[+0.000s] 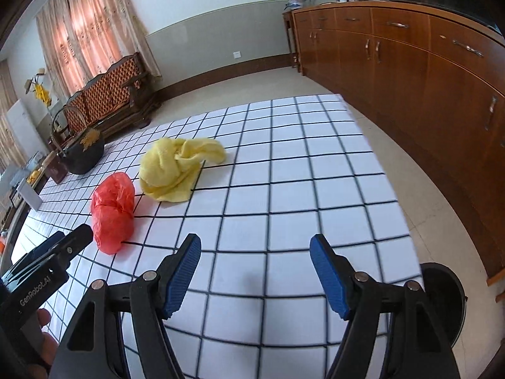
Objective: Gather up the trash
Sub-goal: 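Move both open tools back over the table toward the red bag and yellow cloth, then grasp the red plastic bag with left tool while right tool grasps yellow cloth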
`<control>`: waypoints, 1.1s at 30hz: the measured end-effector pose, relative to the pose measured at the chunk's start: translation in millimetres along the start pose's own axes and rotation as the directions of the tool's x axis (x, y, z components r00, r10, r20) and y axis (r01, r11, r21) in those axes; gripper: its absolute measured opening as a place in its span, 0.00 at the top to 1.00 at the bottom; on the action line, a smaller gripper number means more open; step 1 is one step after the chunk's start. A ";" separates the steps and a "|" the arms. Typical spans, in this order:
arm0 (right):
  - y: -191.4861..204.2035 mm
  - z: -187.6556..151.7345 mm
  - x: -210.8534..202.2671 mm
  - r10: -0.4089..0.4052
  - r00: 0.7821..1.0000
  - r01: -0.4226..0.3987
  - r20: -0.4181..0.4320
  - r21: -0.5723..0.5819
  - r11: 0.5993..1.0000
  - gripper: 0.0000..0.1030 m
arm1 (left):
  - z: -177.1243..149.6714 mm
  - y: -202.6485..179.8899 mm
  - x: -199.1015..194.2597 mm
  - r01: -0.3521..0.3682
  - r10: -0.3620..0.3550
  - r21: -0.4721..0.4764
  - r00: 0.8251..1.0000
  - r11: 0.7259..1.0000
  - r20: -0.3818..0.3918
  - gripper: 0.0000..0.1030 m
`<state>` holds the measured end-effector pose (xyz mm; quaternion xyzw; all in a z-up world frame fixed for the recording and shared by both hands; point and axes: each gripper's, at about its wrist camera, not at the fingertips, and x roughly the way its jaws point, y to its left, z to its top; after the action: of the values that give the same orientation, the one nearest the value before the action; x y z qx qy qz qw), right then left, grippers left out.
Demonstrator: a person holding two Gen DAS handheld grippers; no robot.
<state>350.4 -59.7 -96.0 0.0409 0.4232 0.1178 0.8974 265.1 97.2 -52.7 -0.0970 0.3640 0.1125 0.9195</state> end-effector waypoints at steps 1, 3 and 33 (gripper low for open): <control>4.0 2.6 3.2 0.004 1.000 -0.004 0.000 -0.003 1.000 0.29 | 1.5 0.9 2.6 0.002 -0.002 0.000 1.000 1.000 -0.003 0.30; 9.5 7.0 8.0 0.009 1.000 -0.009 -0.003 -0.011 1.000 0.29 | 4.7 2.0 9.2 0.010 -0.010 -0.001 1.000 1.000 -0.014 0.30; 56.0 48.6 66.7 0.141 0.989 -0.142 -0.037 -0.022 0.990 0.27 | 41.6 14.4 69.1 0.036 -0.037 -0.060 0.999 0.998 -0.016 0.66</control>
<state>418.8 12.2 -105.3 0.0575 0.4338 0.1869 0.8796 337.1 131.2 -72.0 -0.1319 0.3666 0.1055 0.9149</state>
